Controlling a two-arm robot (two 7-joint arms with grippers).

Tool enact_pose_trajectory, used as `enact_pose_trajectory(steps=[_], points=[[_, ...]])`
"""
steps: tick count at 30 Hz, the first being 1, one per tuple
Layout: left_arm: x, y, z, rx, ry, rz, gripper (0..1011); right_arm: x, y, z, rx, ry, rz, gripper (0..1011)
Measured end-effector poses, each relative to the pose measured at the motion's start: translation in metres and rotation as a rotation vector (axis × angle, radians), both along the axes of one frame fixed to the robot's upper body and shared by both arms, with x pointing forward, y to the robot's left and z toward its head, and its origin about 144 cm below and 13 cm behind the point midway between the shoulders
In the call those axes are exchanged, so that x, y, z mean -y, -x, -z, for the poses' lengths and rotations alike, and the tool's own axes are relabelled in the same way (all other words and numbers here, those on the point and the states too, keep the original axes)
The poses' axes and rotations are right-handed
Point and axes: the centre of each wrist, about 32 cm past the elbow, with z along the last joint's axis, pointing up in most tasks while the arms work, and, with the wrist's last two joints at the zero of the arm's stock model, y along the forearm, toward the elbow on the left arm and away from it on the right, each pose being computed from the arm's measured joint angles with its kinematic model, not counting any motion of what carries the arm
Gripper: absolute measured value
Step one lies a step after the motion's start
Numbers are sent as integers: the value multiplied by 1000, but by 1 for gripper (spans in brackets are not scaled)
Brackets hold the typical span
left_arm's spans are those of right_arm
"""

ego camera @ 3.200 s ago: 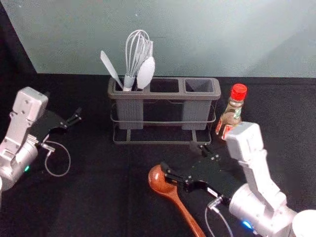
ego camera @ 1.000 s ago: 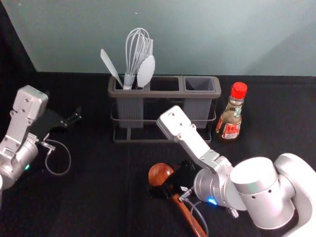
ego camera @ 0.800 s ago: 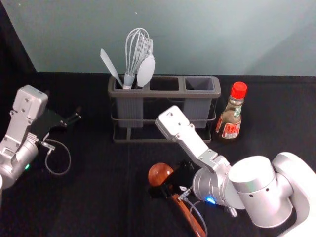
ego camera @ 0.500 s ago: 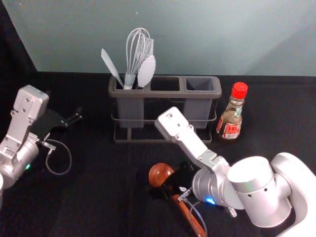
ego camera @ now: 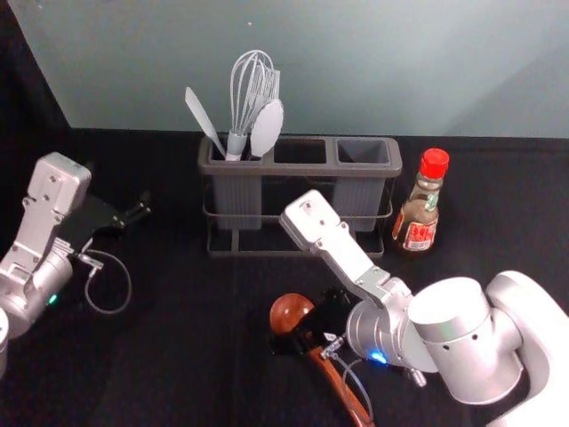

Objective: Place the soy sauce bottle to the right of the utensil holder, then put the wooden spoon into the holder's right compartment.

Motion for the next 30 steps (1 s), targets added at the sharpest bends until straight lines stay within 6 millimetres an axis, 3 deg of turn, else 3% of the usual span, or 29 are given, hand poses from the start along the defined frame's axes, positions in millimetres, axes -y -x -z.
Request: enact_pose_trajectory(steps=[30], points=[[0, 0, 0, 0, 0, 0, 1011, -3, -4, 5, -4, 9, -3, 971]])
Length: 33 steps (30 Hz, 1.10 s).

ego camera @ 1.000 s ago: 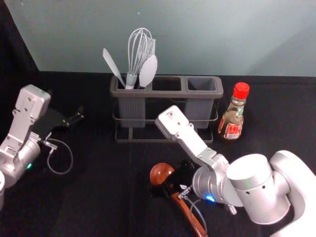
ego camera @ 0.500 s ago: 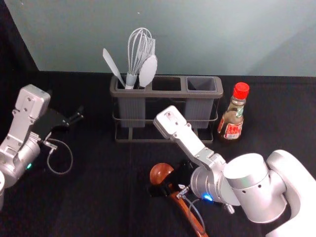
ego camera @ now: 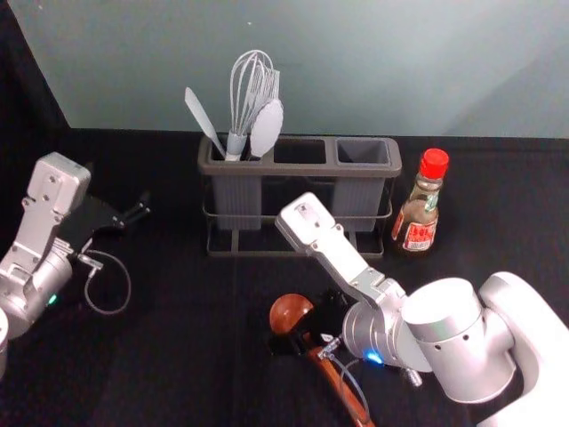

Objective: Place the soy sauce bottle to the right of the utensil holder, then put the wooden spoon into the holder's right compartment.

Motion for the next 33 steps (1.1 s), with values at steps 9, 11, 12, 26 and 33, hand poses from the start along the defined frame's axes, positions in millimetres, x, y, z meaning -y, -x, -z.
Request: enact_pose_trajectory(steps=[9, 11, 12, 26, 33], points=[[0, 0, 0, 0, 0, 0, 1011, 1, 2, -1, 6, -3, 2, 838], [0, 0, 0, 0, 0, 0, 1011, 3, 3, -4, 14, -8, 3, 838], [0, 0, 0, 0, 0, 0, 1011, 3, 4, -5, 17, -11, 3, 838], [0, 0, 0, 0, 0, 0, 1011, 33, 33, -18, 179, -101, 5, 838], [0, 0, 0, 0, 0, 0, 1011, 56, 59, -20, 387, -172, 2, 838]])
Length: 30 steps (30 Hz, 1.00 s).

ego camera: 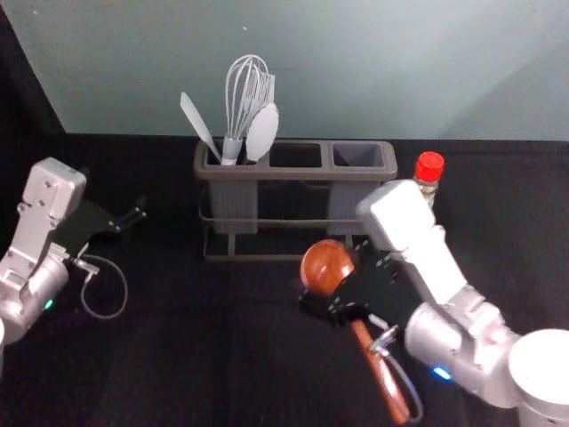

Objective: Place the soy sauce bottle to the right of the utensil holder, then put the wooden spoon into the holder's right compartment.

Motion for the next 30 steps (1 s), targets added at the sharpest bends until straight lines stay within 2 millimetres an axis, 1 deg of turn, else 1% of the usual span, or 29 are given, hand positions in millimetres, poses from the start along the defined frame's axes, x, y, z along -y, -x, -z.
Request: enact_pose_trajectory(steps=[6, 10, 13, 16, 21, 30], points=[[0, 0, 0, 0, 0, 0, 1011, 10, 11, 3, 123, -41, 2, 838], [0, 0, 0, 0, 0, 0, 1011, 15, 18, 11, 271, -82, 8, 838], [0, 0, 0, 0, 0, 0, 1011, 17, 19, 14, 339, -100, 9, 838], [0, 0, 0, 0, 0, 0, 1011, 21, 21, 21, 453, -136, 12, 838], [0, 0, 0, 0, 0, 0, 1011, 24, 21, 29, 546, -162, 12, 838], [0, 0, 0, 0, 0, 0, 1011, 23, 21, 34, 576, -170, 24, 838]])
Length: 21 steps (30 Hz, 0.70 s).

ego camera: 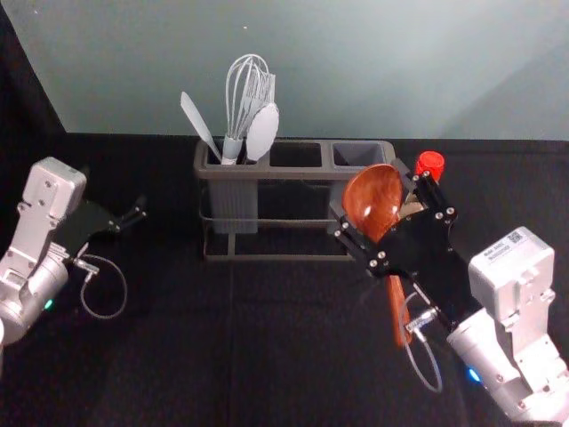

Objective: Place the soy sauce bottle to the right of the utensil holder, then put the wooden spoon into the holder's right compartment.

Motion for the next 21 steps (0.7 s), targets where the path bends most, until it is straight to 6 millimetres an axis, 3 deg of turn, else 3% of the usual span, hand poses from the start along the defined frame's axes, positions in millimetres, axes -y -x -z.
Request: enact_pose_trajectory(steps=[21], points=[[0, 0, 0, 0, 0, 0, 1011, 0, 0, 0, 0, 1, -3, 838]])
